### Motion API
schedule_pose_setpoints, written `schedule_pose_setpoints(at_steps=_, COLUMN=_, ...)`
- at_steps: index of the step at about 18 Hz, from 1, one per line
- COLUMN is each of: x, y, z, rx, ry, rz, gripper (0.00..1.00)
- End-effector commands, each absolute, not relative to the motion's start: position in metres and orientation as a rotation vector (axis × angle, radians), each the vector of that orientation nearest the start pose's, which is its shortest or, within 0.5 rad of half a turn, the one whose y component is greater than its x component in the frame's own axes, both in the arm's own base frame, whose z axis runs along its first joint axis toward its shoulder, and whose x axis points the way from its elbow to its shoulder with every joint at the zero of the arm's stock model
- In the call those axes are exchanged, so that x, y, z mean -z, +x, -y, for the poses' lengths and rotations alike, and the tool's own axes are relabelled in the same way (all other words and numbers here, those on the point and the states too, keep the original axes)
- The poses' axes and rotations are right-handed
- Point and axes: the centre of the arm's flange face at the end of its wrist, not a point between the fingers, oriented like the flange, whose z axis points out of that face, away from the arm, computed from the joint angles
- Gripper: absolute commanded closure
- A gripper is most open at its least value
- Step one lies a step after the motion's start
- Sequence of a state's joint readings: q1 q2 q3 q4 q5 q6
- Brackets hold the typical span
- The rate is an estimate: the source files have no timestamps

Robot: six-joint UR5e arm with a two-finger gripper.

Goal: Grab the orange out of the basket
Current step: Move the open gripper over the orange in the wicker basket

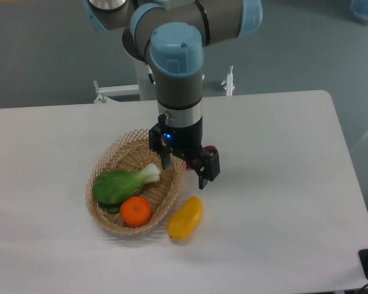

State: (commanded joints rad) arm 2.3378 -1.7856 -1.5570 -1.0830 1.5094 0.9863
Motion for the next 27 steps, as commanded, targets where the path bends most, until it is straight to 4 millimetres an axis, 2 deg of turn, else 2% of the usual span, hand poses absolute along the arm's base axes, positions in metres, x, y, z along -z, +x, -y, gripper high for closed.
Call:
schedule_pose_setpoints(at_steps=7, x=-0.433, y=-0.315, z=-0.529, rx=-0.272, ry=-2.873, rz=-0.328, gripper=0.0)
schedule_pose_setpoints(at_steps=12, x=-0.424, y=-0.313, z=-0.529, rx=-0.251, ry=-2.875, rz=-0.325, gripper=0.0)
schedule_pose_setpoints(at_steps=13, x=-0.422, y=-0.312, z=-0.53, rx=-0.243, ry=-2.879, rz=-0.305, gripper=0.0)
schedule_pose_setpoints(at_steps=15, x=-0.414, y=-0.31, z=-0.534, rx=-0.204, ry=-2.893, rz=-0.106, gripper=0.0)
schedule_pose_setpoints(at_steps=17, x=-0.398, y=-0.302, z=-0.545, rx=-0.142, ry=-2.901, rz=0.052, gripper=0.0)
schedule_pose_setpoints(at_steps=18, x=-0.393, y=-0.293, z=-0.549, rx=-0.102, ry=-2.9, rz=0.05, gripper=0.0)
schedule_pose_setpoints(at_steps=21, x=-0.348, y=-0.275, z=-0.55, rx=0.111, ry=-2.899, rz=0.152, gripper=0.0)
schedule_pose_setpoints(at_steps=23, x=-0.335, y=-0.277, z=-0.554, rx=0.141, ry=-2.903, rz=0.259, gripper=0.0)
schedule_pose_setpoints(at_steps=24, x=-0.331, y=-0.272, z=-0.558, rx=0.152, ry=-2.903, rz=0.275, gripper=0.0)
schedule_pose_setpoints(at_steps=25, x=-0.317, y=-0.263, z=-0.567, rx=0.176, ry=-2.926, rz=0.257, gripper=0.0)
schedule_pose_setpoints(at_steps=27, x=-0.302, y=-0.259, z=-0.573, rx=0.192, ry=-2.946, rz=0.242, gripper=0.0)
